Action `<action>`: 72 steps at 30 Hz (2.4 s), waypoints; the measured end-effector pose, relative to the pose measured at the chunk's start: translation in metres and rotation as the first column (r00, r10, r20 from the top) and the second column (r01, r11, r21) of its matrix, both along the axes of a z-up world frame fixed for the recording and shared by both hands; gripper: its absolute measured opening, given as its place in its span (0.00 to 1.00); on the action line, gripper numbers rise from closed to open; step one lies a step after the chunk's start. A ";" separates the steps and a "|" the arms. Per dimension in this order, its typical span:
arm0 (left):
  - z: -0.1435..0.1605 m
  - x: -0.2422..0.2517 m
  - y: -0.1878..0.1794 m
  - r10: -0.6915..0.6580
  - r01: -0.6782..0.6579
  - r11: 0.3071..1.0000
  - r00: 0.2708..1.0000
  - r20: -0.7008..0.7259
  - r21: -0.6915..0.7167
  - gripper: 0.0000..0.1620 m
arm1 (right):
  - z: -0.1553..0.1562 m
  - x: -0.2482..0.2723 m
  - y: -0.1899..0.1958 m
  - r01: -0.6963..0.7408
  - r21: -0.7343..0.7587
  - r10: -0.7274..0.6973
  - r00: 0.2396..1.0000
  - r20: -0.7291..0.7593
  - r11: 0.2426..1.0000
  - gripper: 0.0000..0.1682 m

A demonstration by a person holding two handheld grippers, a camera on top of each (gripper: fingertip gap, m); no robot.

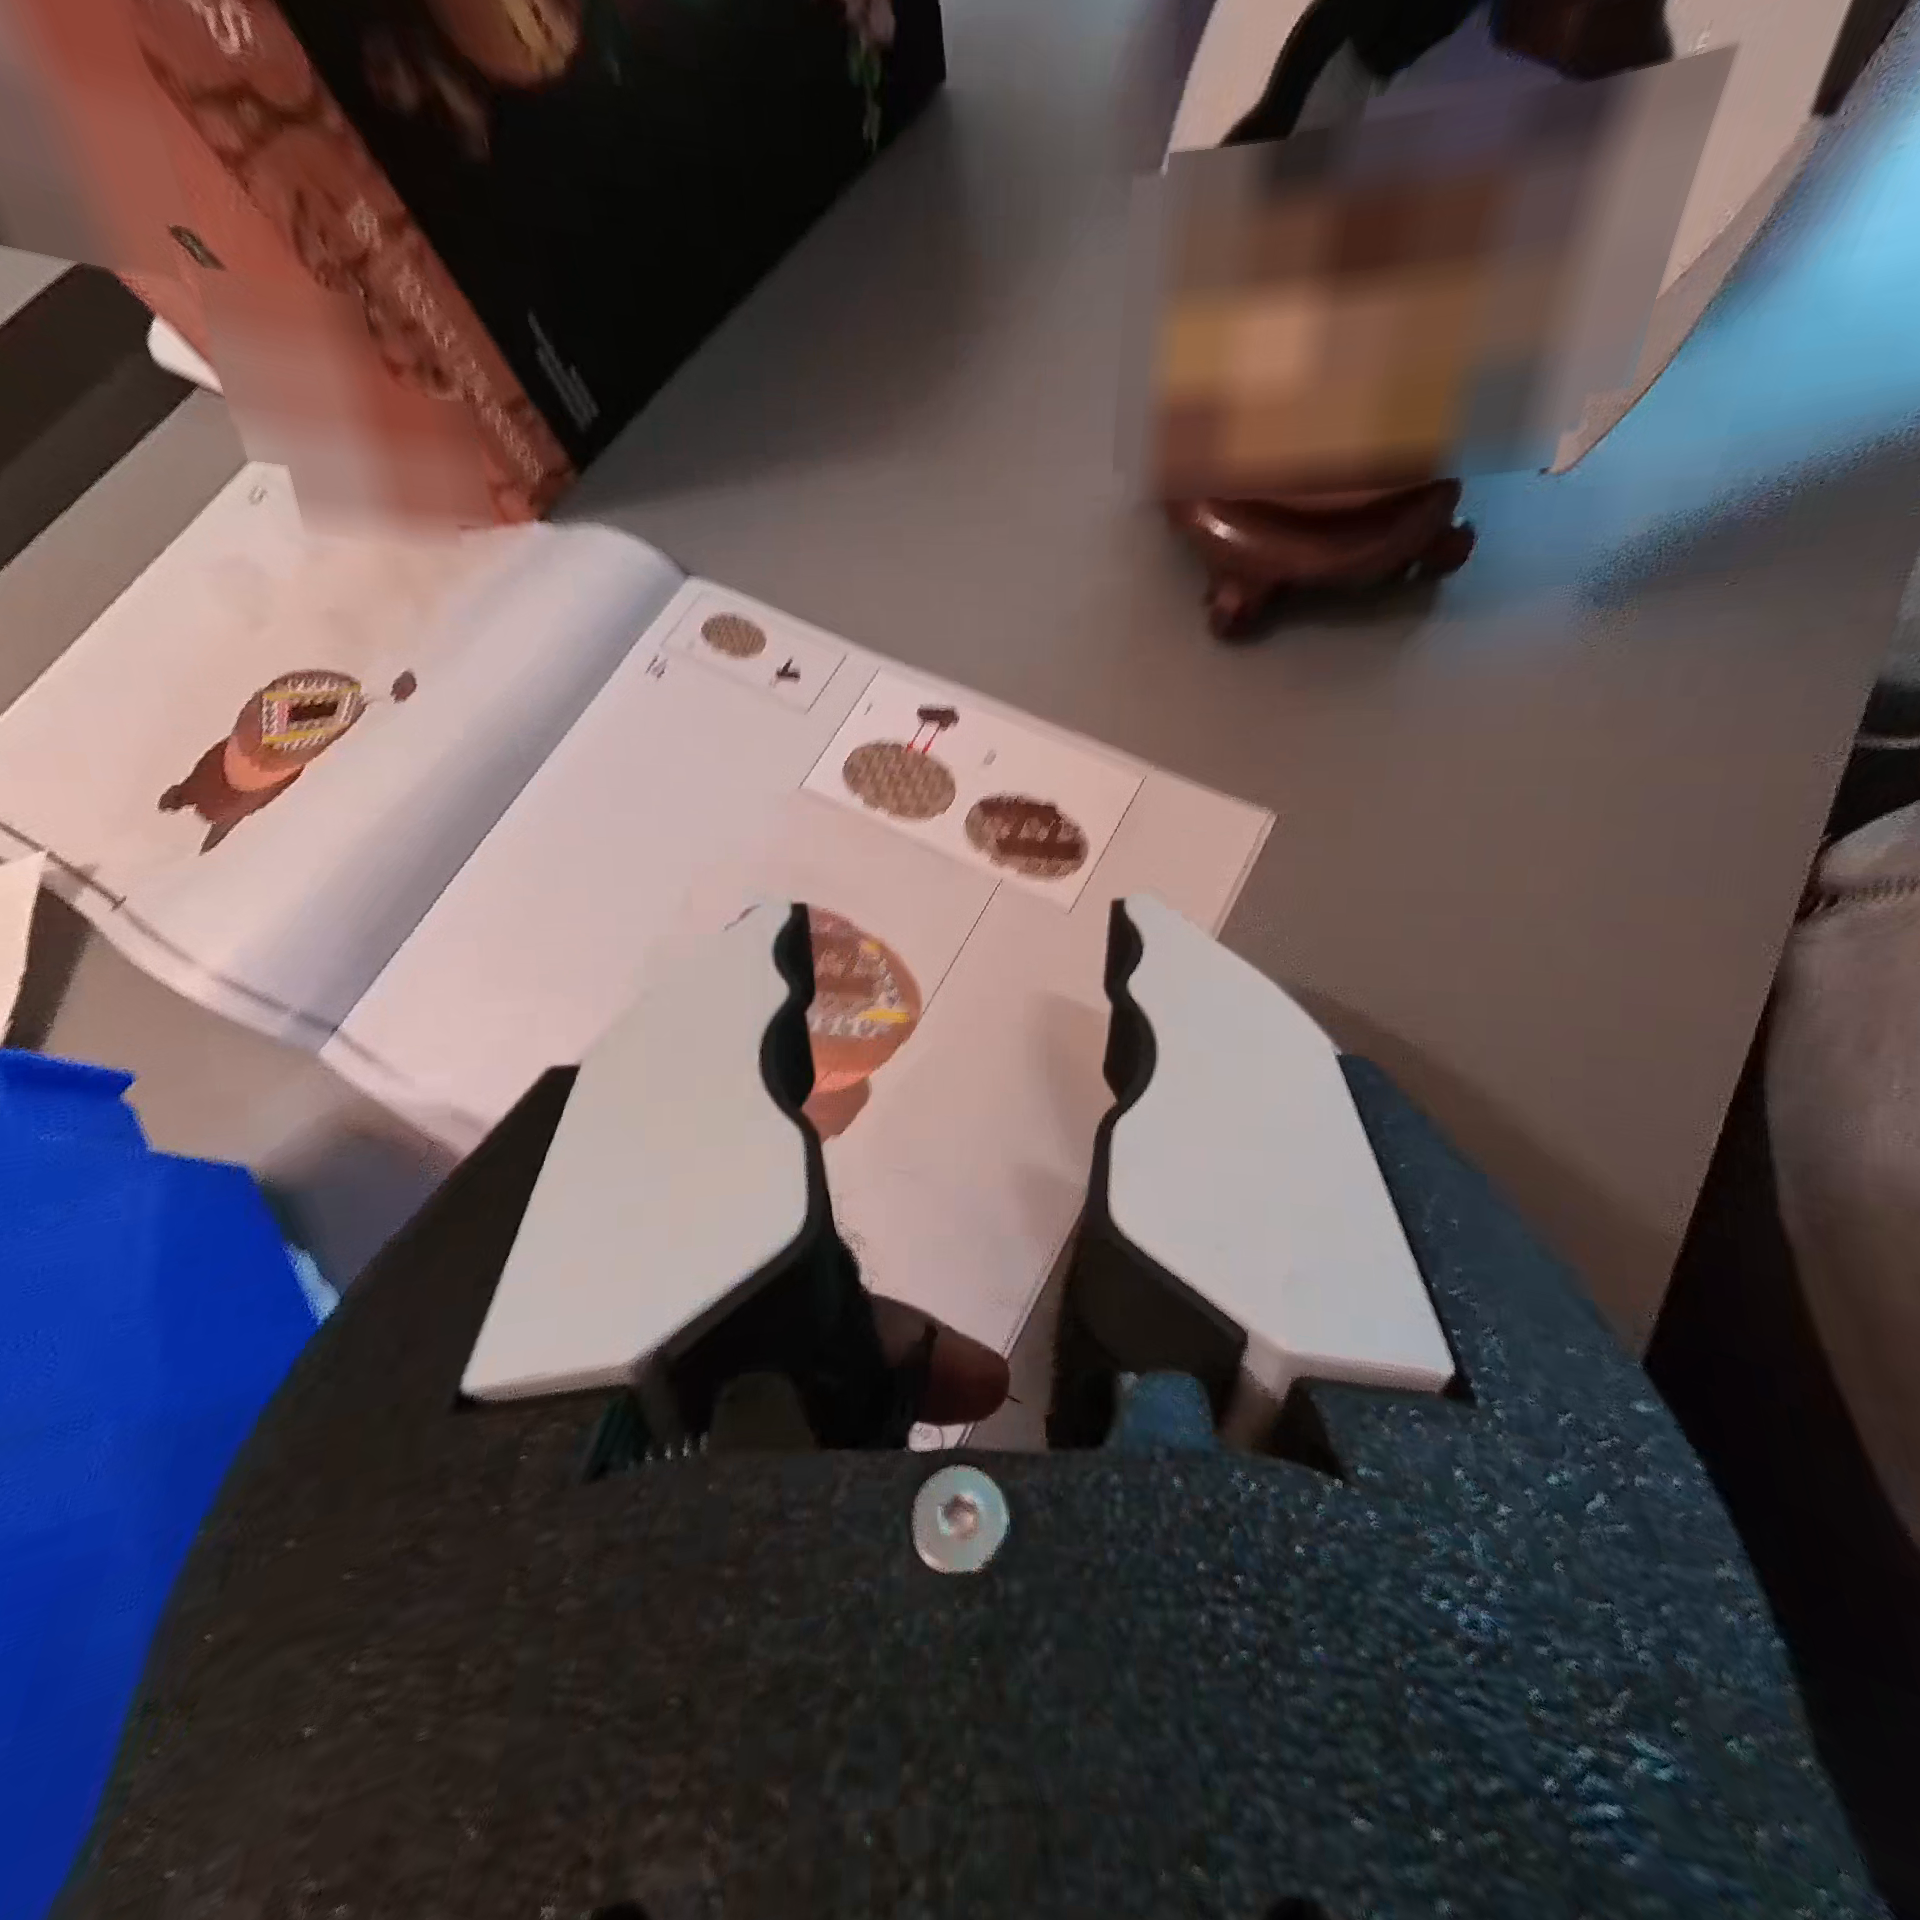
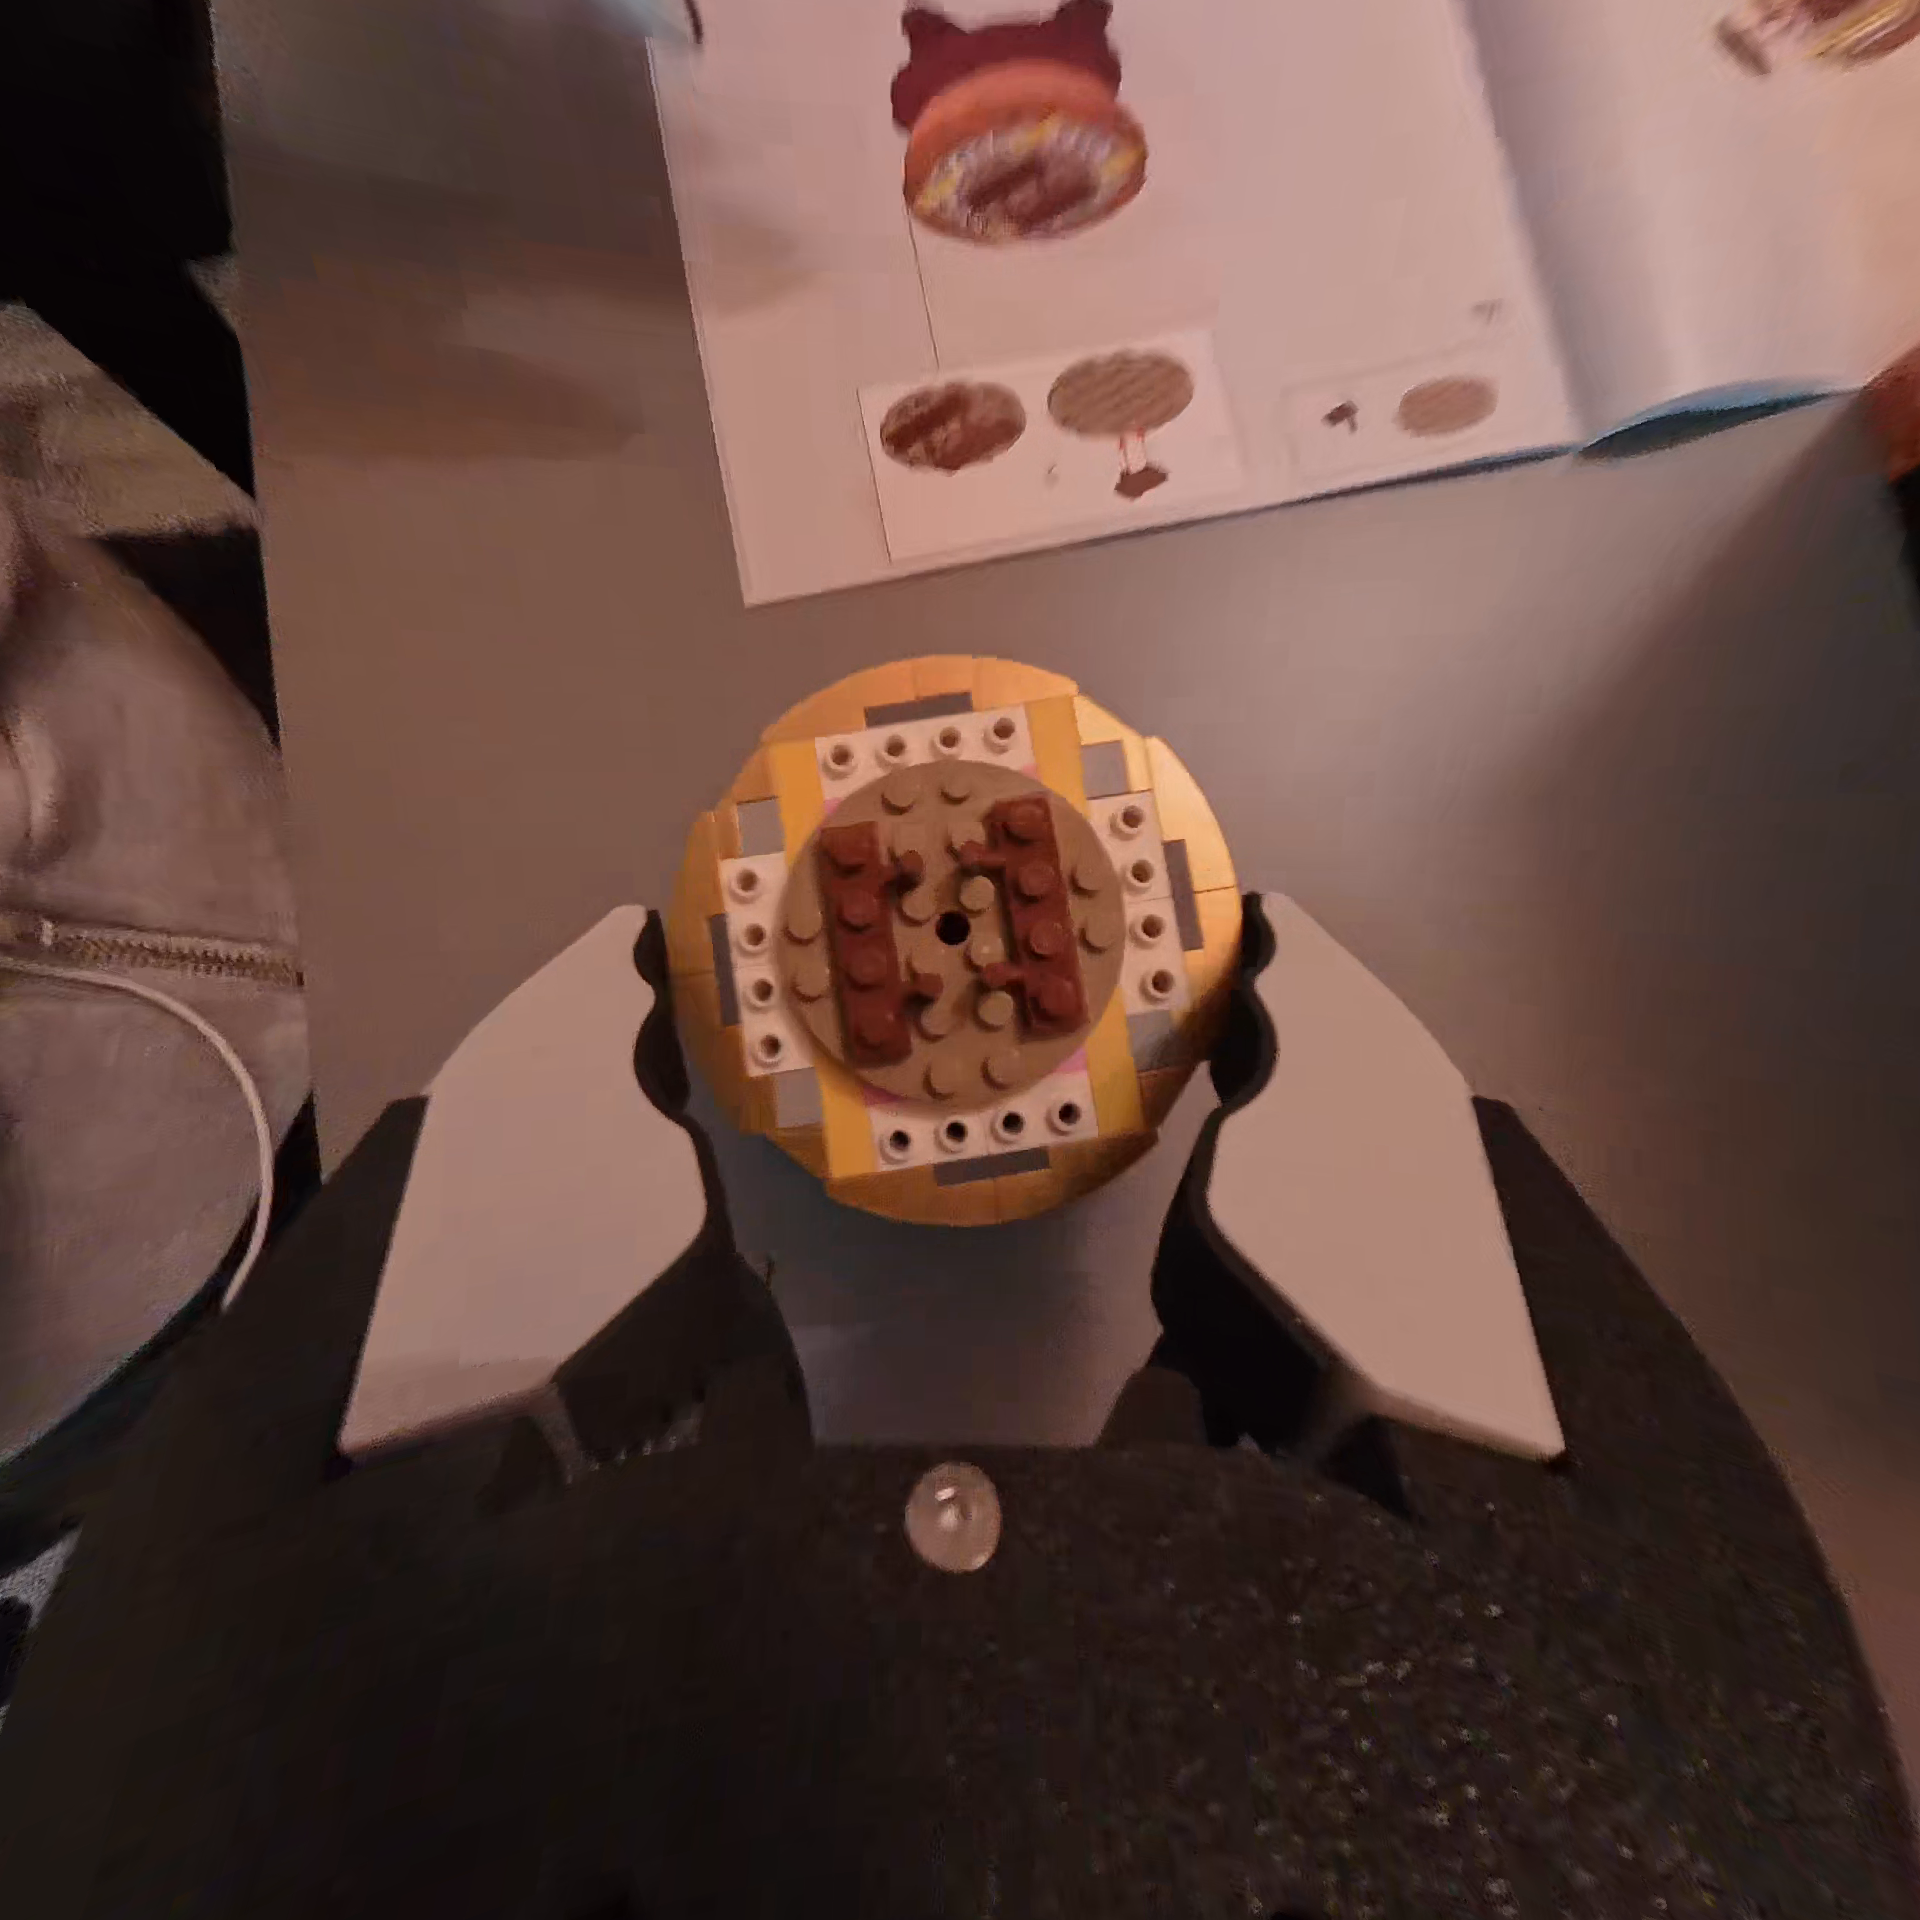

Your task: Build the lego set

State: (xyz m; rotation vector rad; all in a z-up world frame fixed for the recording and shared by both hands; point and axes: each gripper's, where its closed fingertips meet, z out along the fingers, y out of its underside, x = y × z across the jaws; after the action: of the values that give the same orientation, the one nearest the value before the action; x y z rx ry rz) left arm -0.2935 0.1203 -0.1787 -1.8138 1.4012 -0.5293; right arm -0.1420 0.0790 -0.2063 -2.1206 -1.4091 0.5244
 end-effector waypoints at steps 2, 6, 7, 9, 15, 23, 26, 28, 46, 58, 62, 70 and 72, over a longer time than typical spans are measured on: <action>-0.002 -0.014 0.007 0.019 -0.019 1.000 0.998 -0.059 0.014 0.32 | -0.001 -0.003 -0.011 -0.044 -0.013 0.044 0.999 0.009 0.999 0.59; -0.011 -0.032 0.010 -0.004 0.017 0.998 0.978 -0.208 0.064 0.28 | -0.001 -0.017 -0.041 -0.082 -0.022 0.082 0.997 0.010 0.996 0.59; -0.016 -0.033 0.008 -0.033 0.050 0.997 0.969 -0.245 0.066 0.25 | -0.001 -0.022 -0.048 -0.096 -0.026 0.096 0.995 -0.004 0.995 0.59; -0.027 -0.035 0.008 -0.106 0.136 0.988 0.937 -0.334 0.067 0.19 | 0.001 -0.029 -0.062 -0.136 -0.071 0.134 0.991 -0.029 0.988 0.60; -0.059 -0.006 0.008 -0.262 0.231 0.963 0.918 -0.297 -0.137 0.01 | 0.046 -0.027 -0.023 -0.043 -0.031 0.032 0.957 -0.287 0.999 0.39; -0.050 0.102 -0.013 -0.056 0.061 0.945 0.998 0.025 -0.320 0.01 | 0.018 -0.015 0.026 0.109 -0.074 -0.118 0.984 -0.131 0.991 0.06; -0.008 0.091 0.003 -0.040 0.047 0.983 0.998 0.042 -0.177 0.03 | -0.007 -0.017 0.032 0.086 -0.034 -0.087 0.996 -0.016 0.996 0.05; 0.017 0.063 0.044 0.019 -0.016 0.996 0.999 -0.040 0.085 0.07 | -0.023 -0.019 0.034 0.067 0.015 -0.068 0.997 0.049 0.998 0.06; -0.060 0.029 0.104 0.080 0.067 0.976 0.775 -0.627 0.208 0.00 | -0.033 0.095 0.082 0.023 0.107 -0.047 0.972 0.230 0.994 0.01; -0.060 0.034 0.039 0.241 -0.195 0.971 0.797 -0.553 0.141 0.00 | -0.032 0.040 0.025 0.201 0.006 -0.201 0.976 0.079 0.980 0.03; -0.060 0.041 0.031 0.260 -0.234 0.965 0.818 -0.513 0.117 0.00 | -0.033 0.070 0.035 0.258 0.031 -0.259 0.964 0.063 0.966 0.02; -0.032 0.071 0.018 0.179 -0.086 0.970 0.884 -0.432 0.225 0.05 | -0.031 0.147 0.115 0.146 0.358 -0.280 0.891 0.357 0.922 0.00; -0.032 0.082 0.006 0.130 -0.051 0.975 0.920 -0.371 0.216 0.06 | -0.024 0.140 0.107 0.214 0.305 -0.315 0.887 0.337 0.928 0.01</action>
State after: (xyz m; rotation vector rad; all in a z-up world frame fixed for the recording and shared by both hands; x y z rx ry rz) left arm -0.2113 0.1267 -0.2108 -1.8675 1.5512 0.0262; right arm -0.0025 0.1857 -0.2304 -2.2214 -1.2613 -0.1872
